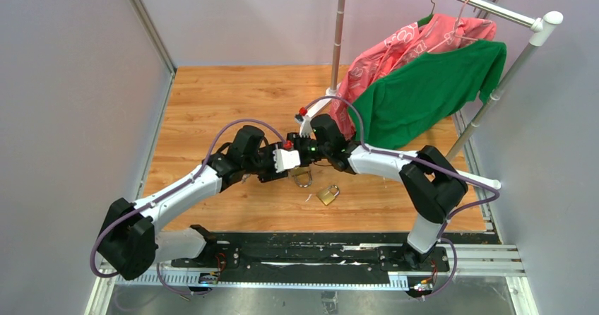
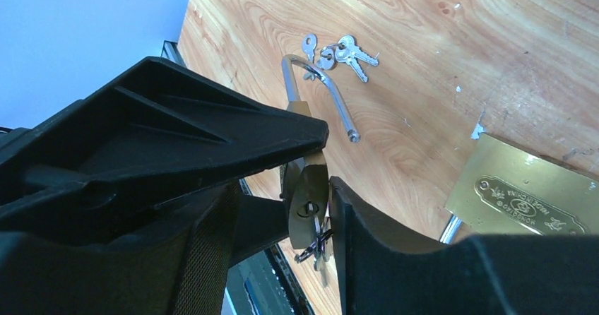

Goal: Lock with the key
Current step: Pick up the lock from the center of the board.

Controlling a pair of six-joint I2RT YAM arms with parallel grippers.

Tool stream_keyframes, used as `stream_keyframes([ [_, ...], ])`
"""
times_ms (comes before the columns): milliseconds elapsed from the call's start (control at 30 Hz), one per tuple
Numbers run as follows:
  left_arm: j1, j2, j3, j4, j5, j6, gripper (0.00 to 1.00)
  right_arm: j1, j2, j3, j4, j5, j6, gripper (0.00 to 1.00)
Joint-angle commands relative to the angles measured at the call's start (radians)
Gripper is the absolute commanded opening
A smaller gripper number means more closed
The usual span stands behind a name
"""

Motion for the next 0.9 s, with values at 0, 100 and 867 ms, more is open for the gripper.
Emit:
stream_keyframes([
  [0, -0.007, -0.007, 0.024, 0.109, -0.016, 0.018, 0.00, 0.016, 0.024, 0.049, -0.009, -0.062, 0.013, 0.55],
  [100, -0.007, -0.007, 0.026, 0.120, -0.019, 0.009, 0.00, 0.016, 0.034, 0.054, -0.010, -0.064, 0.015, 0.47],
  [867, 0.070, -0.318, 0.343, -0.310, 0.308, 0.090, 0.94, -0.121, -0.439, 0.058, -0.169, -0.068, -0.202, 0.00],
])
